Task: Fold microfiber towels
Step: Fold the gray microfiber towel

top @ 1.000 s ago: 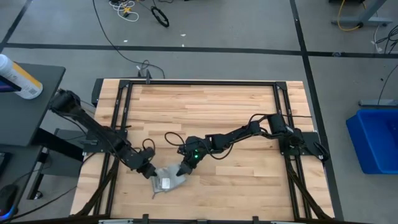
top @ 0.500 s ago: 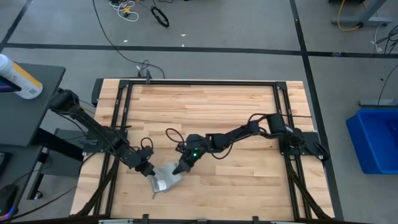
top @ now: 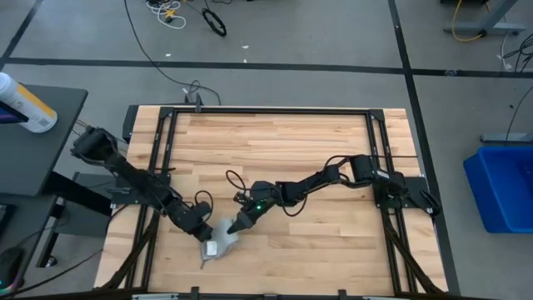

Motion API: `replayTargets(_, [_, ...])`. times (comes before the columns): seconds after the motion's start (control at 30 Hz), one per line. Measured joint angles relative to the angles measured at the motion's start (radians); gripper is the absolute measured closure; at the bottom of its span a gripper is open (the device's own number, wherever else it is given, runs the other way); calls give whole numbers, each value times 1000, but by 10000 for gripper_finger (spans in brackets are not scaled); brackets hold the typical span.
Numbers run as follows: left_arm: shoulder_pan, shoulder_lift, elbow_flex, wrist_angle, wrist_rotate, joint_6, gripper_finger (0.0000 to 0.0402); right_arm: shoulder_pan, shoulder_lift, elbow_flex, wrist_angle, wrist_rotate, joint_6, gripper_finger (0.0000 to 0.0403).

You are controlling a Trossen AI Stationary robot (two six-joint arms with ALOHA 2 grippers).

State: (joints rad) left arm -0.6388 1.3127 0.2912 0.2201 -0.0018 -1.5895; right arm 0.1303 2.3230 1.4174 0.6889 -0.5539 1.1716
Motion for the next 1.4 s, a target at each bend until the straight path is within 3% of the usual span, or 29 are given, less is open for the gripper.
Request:
replayTargets(0.23, [9, 144, 4, 209, 10, 2, 402, 0, 0, 0, 33, 1, 6, 392])
replayTargets(0.63, [80, 140, 2, 204, 12, 69, 402, 28, 0, 0, 17, -3, -32, 392])
replayTargets(1.2, [147, -307, -3, -254, -32, 219, 402, 34, 0, 0, -22, 2, -62, 392])
replayTargets(1.4, [147, -467, -3, -259, -79, 239, 402, 22, 1, 0, -33, 41, -64, 392])
